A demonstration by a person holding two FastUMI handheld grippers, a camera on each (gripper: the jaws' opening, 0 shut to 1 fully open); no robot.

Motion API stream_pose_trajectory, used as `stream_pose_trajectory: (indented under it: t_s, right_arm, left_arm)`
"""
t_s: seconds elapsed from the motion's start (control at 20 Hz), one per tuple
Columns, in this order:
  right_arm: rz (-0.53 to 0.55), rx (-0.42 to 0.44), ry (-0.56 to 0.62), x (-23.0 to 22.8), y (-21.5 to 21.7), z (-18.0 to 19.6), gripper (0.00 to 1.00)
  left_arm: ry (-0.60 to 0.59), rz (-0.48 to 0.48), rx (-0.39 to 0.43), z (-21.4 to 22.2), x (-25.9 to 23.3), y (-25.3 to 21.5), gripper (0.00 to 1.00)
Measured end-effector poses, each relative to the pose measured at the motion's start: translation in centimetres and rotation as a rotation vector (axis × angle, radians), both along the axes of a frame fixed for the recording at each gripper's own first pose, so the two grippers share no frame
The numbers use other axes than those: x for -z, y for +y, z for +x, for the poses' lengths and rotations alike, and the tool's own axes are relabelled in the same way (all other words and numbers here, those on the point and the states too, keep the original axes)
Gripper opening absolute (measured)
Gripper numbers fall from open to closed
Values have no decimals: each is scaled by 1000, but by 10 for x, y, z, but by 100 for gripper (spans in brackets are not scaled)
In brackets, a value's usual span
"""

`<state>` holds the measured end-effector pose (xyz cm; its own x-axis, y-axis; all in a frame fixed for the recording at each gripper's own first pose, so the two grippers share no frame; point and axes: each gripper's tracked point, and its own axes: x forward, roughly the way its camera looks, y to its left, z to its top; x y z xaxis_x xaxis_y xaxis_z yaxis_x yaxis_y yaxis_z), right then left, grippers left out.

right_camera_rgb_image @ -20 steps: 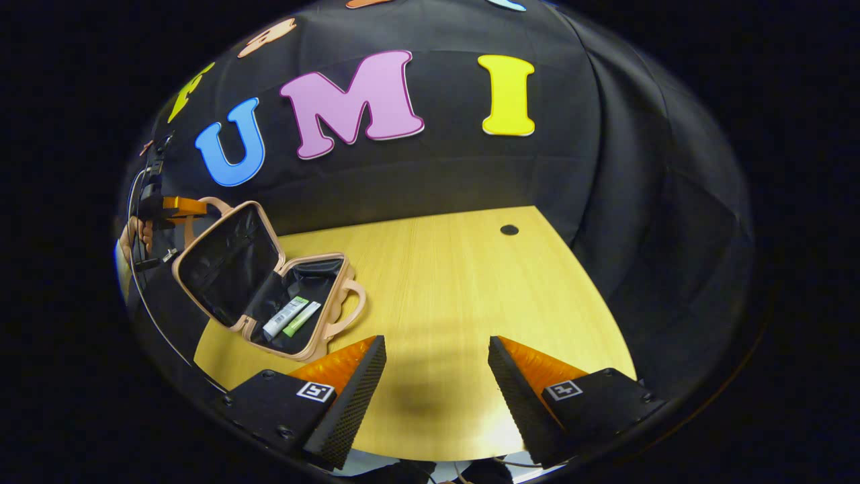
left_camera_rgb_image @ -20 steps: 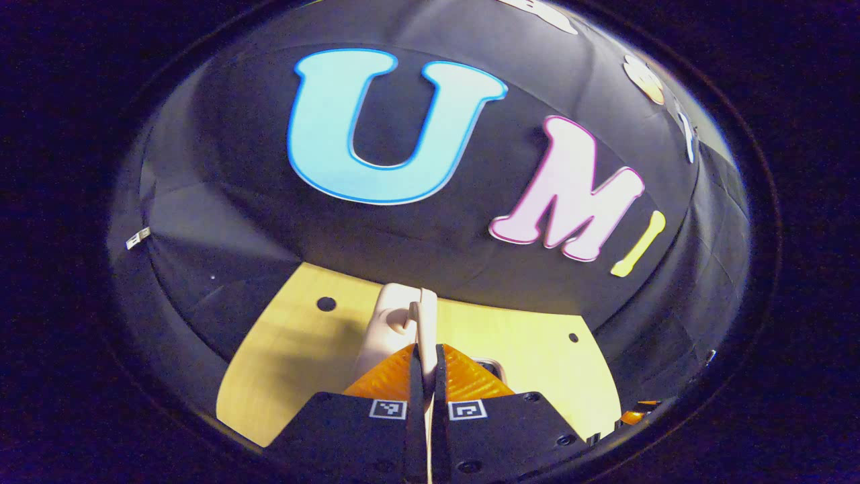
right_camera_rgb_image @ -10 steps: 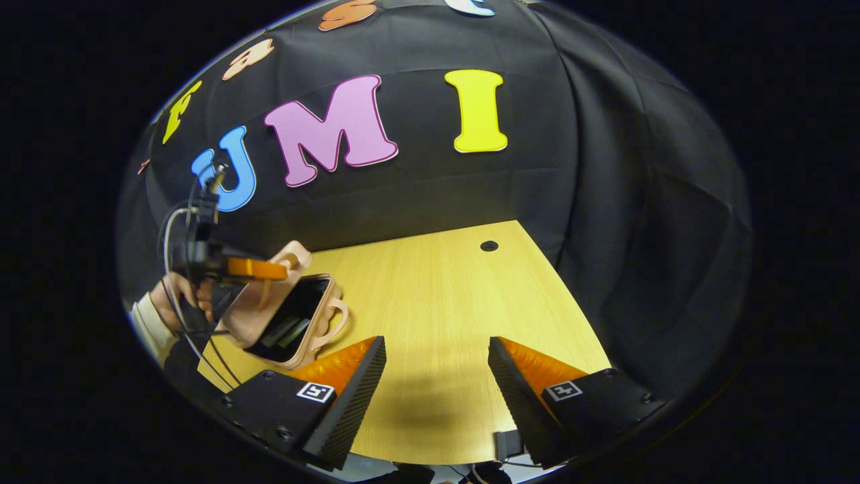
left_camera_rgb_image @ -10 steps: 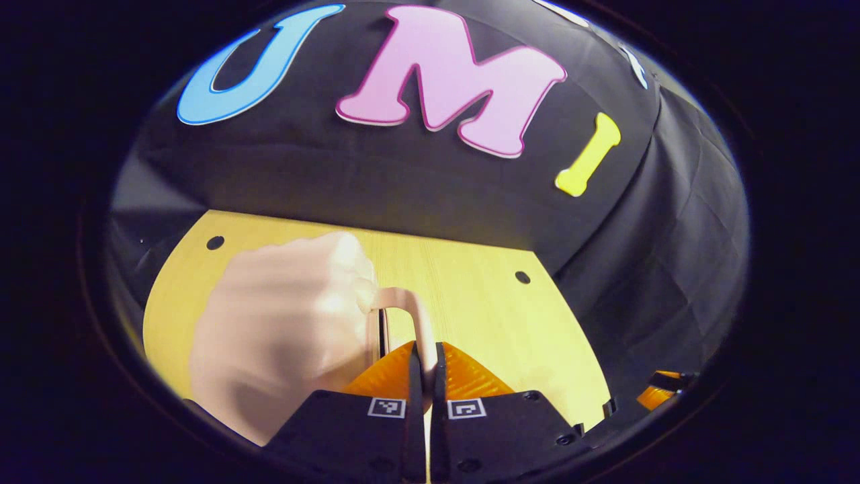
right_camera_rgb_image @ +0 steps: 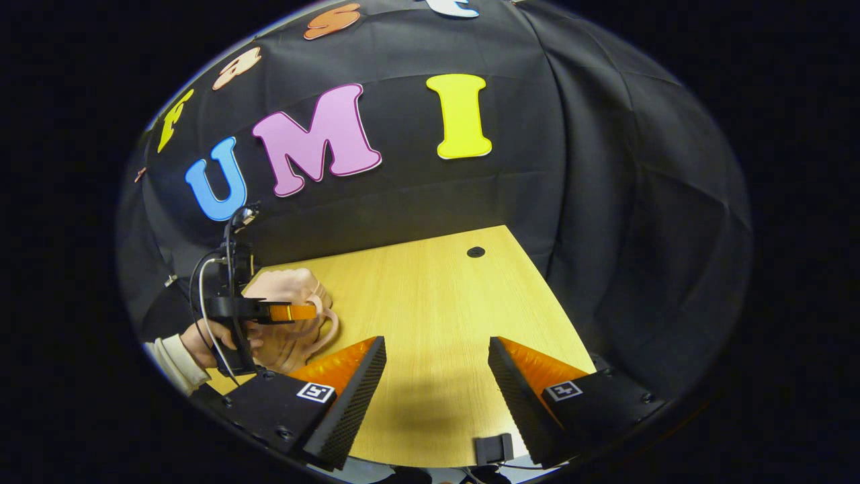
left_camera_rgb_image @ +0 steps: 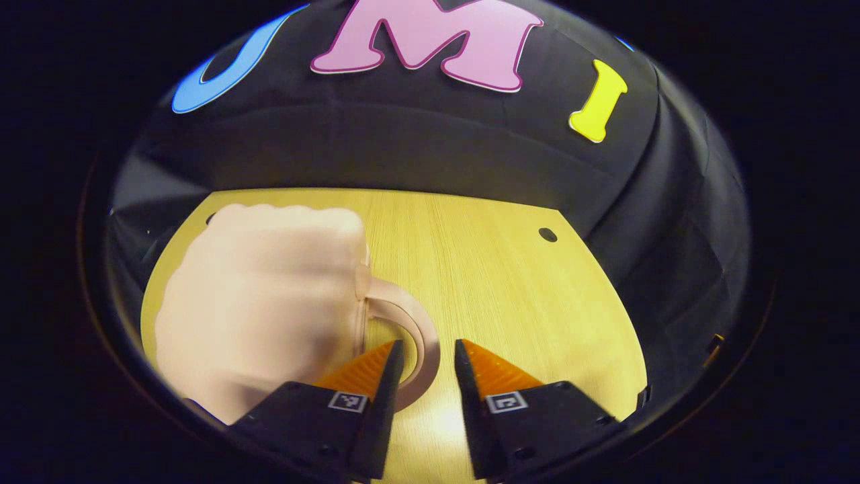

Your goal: First open the suitcase, pack the skin care products into it, and then close the suitcase.

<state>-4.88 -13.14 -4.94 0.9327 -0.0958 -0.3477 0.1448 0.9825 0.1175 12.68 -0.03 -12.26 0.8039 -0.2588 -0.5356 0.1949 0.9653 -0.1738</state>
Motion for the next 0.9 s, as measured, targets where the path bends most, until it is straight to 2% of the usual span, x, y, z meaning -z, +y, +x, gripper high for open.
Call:
stream_pose_trajectory:
  t_s: [0.05,0.15,0.25,0.35,0.5,0.7,0.9]
  right_arm:
    - [3,-6,-8,-4,4,4,97]
    - [5,-31,-25,-12,18,10,97]
    - [11,-59,-34,-17,34,13,97]
    - [19,-83,-44,-24,50,15,97]
    - [17,-115,-67,-33,73,14,98]
    - [-30,-150,-113,-39,93,7,97]
    - [-63,-195,-112,-29,108,5,97]
  left_arm:
    - [-40,19,-4,-8,-14,4,73]
    - [-140,63,-21,-25,-51,16,88]
    - [-236,108,-64,-48,-89,34,99]
    - [-313,134,-125,-76,-120,53,98]
    - [-380,77,-179,-120,-144,66,98]
    - [-460,-24,-227,-168,-150,75,98]
    - [-467,-57,-257,-198,-139,79,96]
